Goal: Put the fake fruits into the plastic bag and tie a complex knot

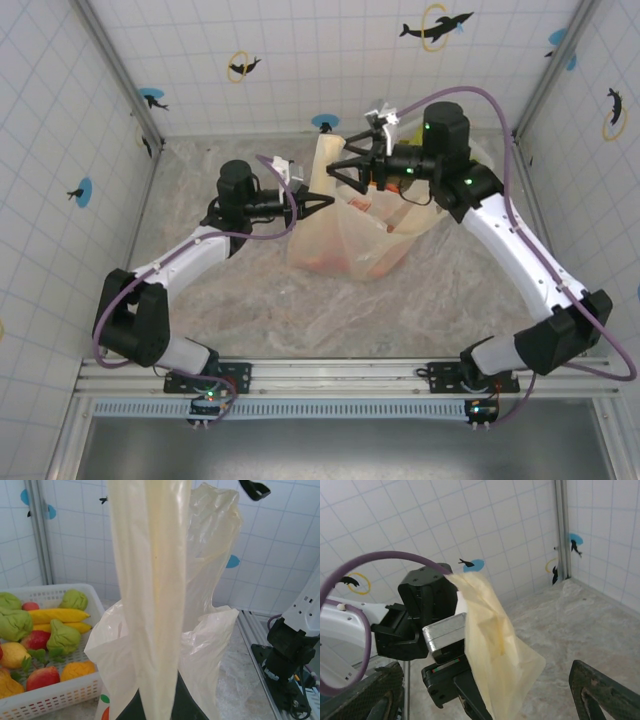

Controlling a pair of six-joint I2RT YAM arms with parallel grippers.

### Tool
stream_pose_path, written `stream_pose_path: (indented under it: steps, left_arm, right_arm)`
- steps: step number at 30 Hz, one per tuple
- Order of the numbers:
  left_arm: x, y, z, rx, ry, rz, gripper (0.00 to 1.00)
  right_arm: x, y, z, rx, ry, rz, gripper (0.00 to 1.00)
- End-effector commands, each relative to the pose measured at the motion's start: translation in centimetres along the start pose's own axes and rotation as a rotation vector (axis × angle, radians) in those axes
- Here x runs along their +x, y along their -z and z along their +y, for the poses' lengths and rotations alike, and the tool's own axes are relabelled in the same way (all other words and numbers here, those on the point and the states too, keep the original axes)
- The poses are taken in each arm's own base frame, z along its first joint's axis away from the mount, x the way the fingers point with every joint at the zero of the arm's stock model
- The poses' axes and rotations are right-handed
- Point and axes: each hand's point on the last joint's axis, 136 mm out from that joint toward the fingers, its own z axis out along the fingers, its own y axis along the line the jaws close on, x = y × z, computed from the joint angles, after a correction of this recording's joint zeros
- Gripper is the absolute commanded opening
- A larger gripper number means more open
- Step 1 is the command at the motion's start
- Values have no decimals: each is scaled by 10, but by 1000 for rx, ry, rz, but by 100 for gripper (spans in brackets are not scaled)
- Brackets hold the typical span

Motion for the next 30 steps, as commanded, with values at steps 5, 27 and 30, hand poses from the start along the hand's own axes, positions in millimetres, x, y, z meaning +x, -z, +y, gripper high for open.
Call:
stream_pose_path:
  steps: [5, 27, 30]
  left_arm:
    - [-20, 2, -7, -6, -56, -32, 0]
    - [-7, 30, 45, -475, -51, -11, 0]
    - [-4, 29, 44, -462, -43, -2, 0]
  right_arm:
    - [2, -37, 7, -63, -40, 2, 59]
    - [-9, -40, -31, 482, -27, 56, 6]
    - [-26, -29, -14, 363, -34, 33, 28]
